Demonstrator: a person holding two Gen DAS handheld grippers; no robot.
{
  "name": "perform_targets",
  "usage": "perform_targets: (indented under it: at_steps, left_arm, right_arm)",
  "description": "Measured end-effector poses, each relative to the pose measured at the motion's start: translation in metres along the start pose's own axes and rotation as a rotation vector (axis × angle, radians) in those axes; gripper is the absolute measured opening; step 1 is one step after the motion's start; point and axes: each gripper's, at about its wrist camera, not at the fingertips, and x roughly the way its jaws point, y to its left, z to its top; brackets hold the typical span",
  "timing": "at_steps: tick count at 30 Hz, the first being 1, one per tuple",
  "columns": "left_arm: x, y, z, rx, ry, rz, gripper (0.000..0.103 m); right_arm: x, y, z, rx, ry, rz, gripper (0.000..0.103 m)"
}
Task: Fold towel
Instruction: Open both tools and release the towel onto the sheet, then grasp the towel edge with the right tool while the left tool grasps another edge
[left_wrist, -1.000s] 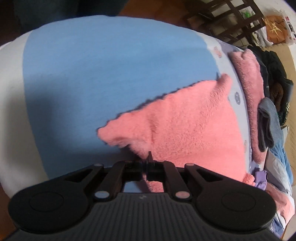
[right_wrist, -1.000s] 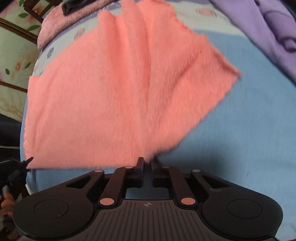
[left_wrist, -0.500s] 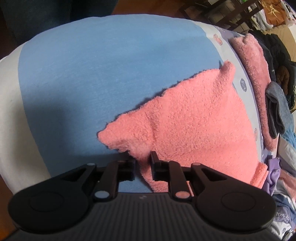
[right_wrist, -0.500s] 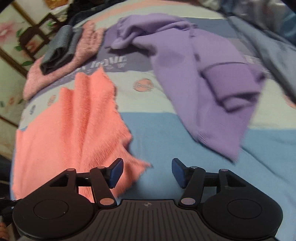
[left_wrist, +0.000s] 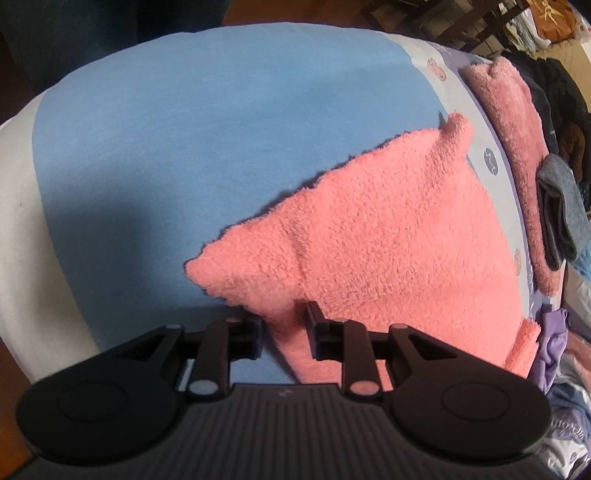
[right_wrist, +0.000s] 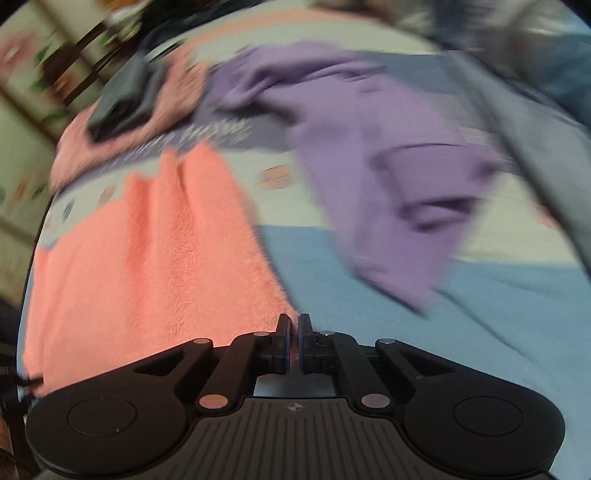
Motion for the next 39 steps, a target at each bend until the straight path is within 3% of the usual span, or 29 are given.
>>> perform_targets:
  at_steps: [3, 8, 13, 15, 18, 20, 21, 23, 26, 29, 31, 33, 35, 39]
  left_arm:
    - [-0.003, 0.006, 0.001, 0.006, 0.007, 0.0, 0.025]
    - [-0.01, 0.007, 0.004, 0.046, 0.026, 0.003, 0.025]
    - [-0.031, 0.021, 0.002, 0.155, 0.047, 0.041, 0.035]
    - [-0.042, 0.036, 0.003, 0.154, 0.045, 0.068, 0.035]
    - [-0.059, 0.061, 0.006, 0.117, 0.038, 0.095, 0.035]
    - [-0.069, 0.072, 0.008, 0.102, 0.034, 0.097, 0.035]
    - [-0.073, 0.074, 0.008, 0.104, 0.034, 0.092, 0.035]
    - [-0.073, 0.055, 0.002, 0.141, 0.061, 0.019, 0.037]
    - [-0.073, 0.025, -0.007, 0.201, 0.102, -0.091, 0.042]
    - [-0.061, -0.054, -0.066, 0.473, 0.185, -0.184, 0.042]
    - [-0.058, -0.11, -0.109, 0.707, 0.223, -0.245, 0.053]
    - [-0.061, -0.166, -0.162, 0.93, 0.24, -0.307, 0.055]
    - [-0.075, -0.204, -0.228, 1.111, 0.218, -0.352, 0.055]
    - [-0.055, -0.272, -0.311, 1.344, 0.141, -0.404, 0.055]
  right_arm:
    - [-0.01, -0.028, -0.017, 0.109, 0.04, -0.044, 0.0]
    - [-0.001, -0.036, -0.031, 0.207, 0.06, 0.021, 0.0]
    - [0.011, -0.024, -0.019, 0.274, 0.007, 0.067, 0.028]
    - [0.022, -0.025, -0.014, 0.309, 0.008, 0.074, 0.037]
    - [0.046, -0.029, -0.013, 0.335, 0.075, 0.088, 0.037]
    - [0.054, -0.022, -0.015, 0.304, 0.1, 0.075, 0.023]
    - [0.053, -0.018, -0.015, 0.284, 0.098, 0.059, 0.002]
    - [0.046, -0.01, -0.013, 0.266, 0.077, 0.051, 0.003]
    - [0.028, 0.001, -0.008, 0.282, 0.036, 0.105, 0.003]
    - [0.013, 0.011, -0.003, 0.292, 0.023, 0.157, 0.003]
    - [0.006, 0.016, -0.001, 0.306, 0.029, 0.196, 0.003]
    - [0.002, 0.02, 0.0, 0.312, 0.04, 0.226, 0.003]
    - [-0.001, 0.022, 0.001, 0.326, 0.049, 0.255, 0.003]
    - [-0.006, 0.029, 0.003, 0.33, 0.052, 0.289, 0.003]
